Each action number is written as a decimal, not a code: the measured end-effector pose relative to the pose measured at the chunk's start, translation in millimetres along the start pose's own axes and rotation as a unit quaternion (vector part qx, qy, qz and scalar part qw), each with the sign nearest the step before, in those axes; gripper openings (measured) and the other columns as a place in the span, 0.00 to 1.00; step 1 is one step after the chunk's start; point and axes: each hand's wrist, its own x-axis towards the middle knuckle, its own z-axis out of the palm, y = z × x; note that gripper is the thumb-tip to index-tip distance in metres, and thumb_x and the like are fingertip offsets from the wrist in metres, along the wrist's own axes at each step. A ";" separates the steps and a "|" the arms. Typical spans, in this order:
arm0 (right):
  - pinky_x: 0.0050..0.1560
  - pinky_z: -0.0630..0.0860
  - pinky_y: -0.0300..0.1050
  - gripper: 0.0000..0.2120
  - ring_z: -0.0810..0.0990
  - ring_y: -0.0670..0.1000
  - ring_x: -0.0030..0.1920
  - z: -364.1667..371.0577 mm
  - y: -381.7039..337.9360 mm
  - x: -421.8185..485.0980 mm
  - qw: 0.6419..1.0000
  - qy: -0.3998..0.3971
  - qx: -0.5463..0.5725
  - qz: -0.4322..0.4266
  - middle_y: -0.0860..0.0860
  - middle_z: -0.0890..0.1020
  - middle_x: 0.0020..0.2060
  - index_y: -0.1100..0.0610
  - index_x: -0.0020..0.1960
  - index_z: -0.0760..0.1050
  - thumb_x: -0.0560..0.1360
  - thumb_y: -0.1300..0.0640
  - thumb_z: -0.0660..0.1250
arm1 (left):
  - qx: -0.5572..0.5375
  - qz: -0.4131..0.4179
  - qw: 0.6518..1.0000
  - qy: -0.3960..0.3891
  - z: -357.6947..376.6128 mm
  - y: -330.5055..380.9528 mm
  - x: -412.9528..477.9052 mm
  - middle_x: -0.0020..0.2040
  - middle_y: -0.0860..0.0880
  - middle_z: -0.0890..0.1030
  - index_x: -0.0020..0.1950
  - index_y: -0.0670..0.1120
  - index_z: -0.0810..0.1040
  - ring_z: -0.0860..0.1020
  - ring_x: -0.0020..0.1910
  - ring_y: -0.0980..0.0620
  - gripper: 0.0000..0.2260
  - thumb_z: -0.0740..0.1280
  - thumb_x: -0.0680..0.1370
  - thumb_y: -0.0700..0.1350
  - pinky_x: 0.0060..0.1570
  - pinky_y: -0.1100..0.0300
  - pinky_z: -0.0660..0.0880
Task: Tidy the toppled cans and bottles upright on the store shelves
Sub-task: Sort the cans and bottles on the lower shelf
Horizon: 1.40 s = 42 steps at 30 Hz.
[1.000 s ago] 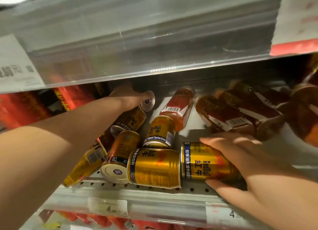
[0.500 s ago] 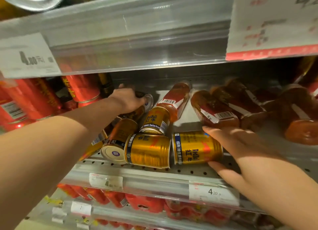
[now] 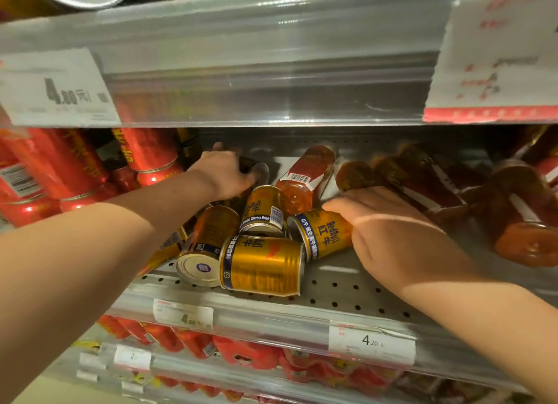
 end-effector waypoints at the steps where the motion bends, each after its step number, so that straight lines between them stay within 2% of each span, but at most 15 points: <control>1: 0.64 0.70 0.48 0.25 0.68 0.49 0.66 2.0 3.4 1.2 1.000 0.006 0.016 -0.009 0.47 0.75 0.65 0.48 0.72 0.70 0.77 0.65 0.63 | -0.002 0.006 1.000 0.003 -0.1 -1.0 -1.5 0.71 0.41 0.69 0.72 0.52 0.74 0.73 0.67 0.38 0.29 0.60 0.78 0.69 0.62 0.47 0.74; 4: 0.64 0.69 0.46 0.26 0.70 0.48 0.65 6.2 9.2 3.8 0.996 0.022 0.079 -0.029 0.46 0.76 0.64 0.49 0.70 0.72 0.75 0.68 0.63 | -0.017 0.029 0.999 0.005 -3.3 -0.2 -10.3 0.70 0.40 0.73 0.72 0.52 0.73 0.71 0.70 0.37 0.26 0.60 0.80 0.66 0.68 0.44 0.71; 9: 0.59 0.70 0.38 0.21 0.72 0.42 0.60 4.1 11.3 3.6 0.989 0.044 0.137 -0.041 0.43 0.74 0.62 0.48 0.67 0.73 0.78 0.65 0.61 | -0.042 0.073 0.996 0.026 -7.7 12.2 -27.0 0.56 0.45 0.81 0.66 0.46 0.76 0.79 0.58 0.44 0.18 0.62 0.83 0.57 0.60 0.49 0.75; 12: 0.59 0.62 0.28 0.19 0.70 0.41 0.60 5.0 11.2 -4.8 0.990 0.056 0.129 -0.030 0.42 0.74 0.62 0.48 0.65 0.75 0.78 0.63 0.62 | -0.066 0.114 0.990 0.041 -10.0 26.1 -34.6 0.51 0.46 0.82 0.60 0.46 0.78 0.80 0.51 0.45 0.15 0.60 0.84 0.54 0.57 0.48 0.77; 14: 0.60 0.58 0.25 0.18 0.67 0.38 0.62 4.8 14.0 -17.3 0.989 0.068 0.131 -0.007 0.41 0.72 0.63 0.45 0.65 0.75 0.79 0.59 0.61 | -0.109 0.149 0.981 0.051 -13.8 39.2 -37.7 0.52 0.44 0.83 0.60 0.46 0.79 0.81 0.52 0.44 0.13 0.60 0.84 0.52 0.58 0.47 0.77; 17: 0.65 0.63 0.32 0.17 0.69 0.36 0.64 -1.3 26.8 -45.7 0.985 0.088 0.146 0.019 0.39 0.72 0.65 0.43 0.63 0.77 0.78 0.55 0.59 | -0.152 0.167 0.973 0.045 -17.6 64.4 -43.3 0.60 0.42 0.83 0.66 0.46 0.78 0.80 0.60 0.43 0.15 0.61 0.84 0.52 0.63 0.46 0.75; 20: 0.65 0.64 0.34 0.17 0.71 0.42 0.64 -12.5 46.9 -76.2 0.985 0.101 0.132 0.033 0.42 0.74 0.64 0.45 0.62 0.78 0.75 0.57 0.65 | -0.149 0.141 0.977 0.057 -18.7 96.4 -56.0 0.66 0.45 0.80 0.72 0.49 0.74 0.77 0.66 0.43 0.21 0.60 0.83 0.57 0.67 0.49 0.72; 24: 0.66 0.61 0.30 0.18 0.71 0.43 0.65 -34.0 82.4 -105.0 0.985 0.102 0.125 0.054 0.45 0.74 0.65 0.48 0.64 0.77 0.75 0.58 0.66 | -0.121 0.181 0.974 0.068 -16.1 150.9 -84.2 0.65 0.51 0.80 0.72 0.55 0.73 0.78 0.62 0.47 0.20 0.61 0.82 0.60 0.57 0.57 0.72; 26: 0.64 0.61 0.32 0.19 0.68 0.43 0.66 -45.4 102.2 -112.6 0.988 0.072 0.113 0.076 0.45 0.72 0.67 0.46 0.67 0.74 0.77 0.55 0.63 | -0.095 0.215 0.969 0.072 -9.9 176.5 -96.3 0.64 0.53 0.80 0.71 0.57 0.73 0.78 0.62 0.48 0.19 0.62 0.81 0.61 0.55 0.60 0.69; 28: 0.66 0.64 0.38 0.21 0.66 0.45 0.68 -53.6 119.9 -117.6 0.991 0.042 0.080 0.102 0.45 0.69 0.69 0.43 0.71 0.69 0.78 0.50 0.59 | -0.051 0.216 0.973 0.065 -0.2 194.6 -103.6 0.71 0.51 0.75 0.74 0.57 0.69 0.73 0.68 0.47 0.24 0.61 0.80 0.64 0.61 0.59 0.67; 30: 0.69 0.64 0.41 0.21 0.66 0.49 0.69 -59.8 133.6 -120.4 0.991 0.039 0.054 0.119 0.46 0.70 0.69 0.43 0.71 0.69 0.78 0.48 0.60 | -0.045 0.206 0.977 0.040 10.0 206.3 -108.4 0.76 0.51 0.69 0.78 0.57 0.64 0.67 0.74 0.47 0.28 0.60 0.79 0.65 0.72 0.53 0.64; 31: 0.69 0.63 0.43 0.21 0.66 0.50 0.68 -61.9 139.1 -120.6 0.990 0.040 0.045 0.124 0.46 0.71 0.68 0.44 0.71 0.70 0.77 0.48 0.61 | -0.050 0.211 0.976 0.035 14.9 209.6 -110.1 0.76 0.50 0.68 0.78 0.57 0.63 0.66 0.75 0.46 0.29 0.60 0.79 0.65 0.74 0.50 0.63; 37: 0.72 0.56 0.47 0.28 0.62 0.53 0.71 -58.9 159.6 -121.2 0.992 -0.025 -0.033 0.118 0.45 0.66 0.72 0.38 0.75 0.61 0.77 0.37 0.60 | 0.027 0.292 0.954 0.069 32.7 235.1 -108.6 0.77 0.50 0.65 0.80 0.56 0.57 0.65 0.74 0.46 0.30 0.59 0.80 0.63 0.74 0.47 0.60; 40: 0.68 0.62 0.45 0.25 0.63 0.50 0.70 -55.3 165.7 -119.1 0.994 -0.025 -0.020 0.104 0.44 0.65 0.73 0.38 0.74 0.63 0.78 0.40 0.61 | 0.007 0.260 0.964 0.046 38.2 249.6 -98.1 0.78 0.49 0.63 0.81 0.56 0.57 0.64 0.75 0.44 0.30 0.59 0.80 0.62 0.73 0.47 0.61; 42: 0.64 0.66 0.44 0.22 0.66 0.50 0.68 -57.9 170.5 -114.3 0.995 -0.019 -0.012 0.095 0.44 0.68 0.70 0.39 0.73 0.66 0.79 0.44 0.62 | 0.024 0.242 0.969 0.048 42.1 255.9 -96.5 0.76 0.48 0.66 0.80 0.54 0.59 0.64 0.73 0.43 0.29 0.61 0.81 0.59 0.71 0.46 0.64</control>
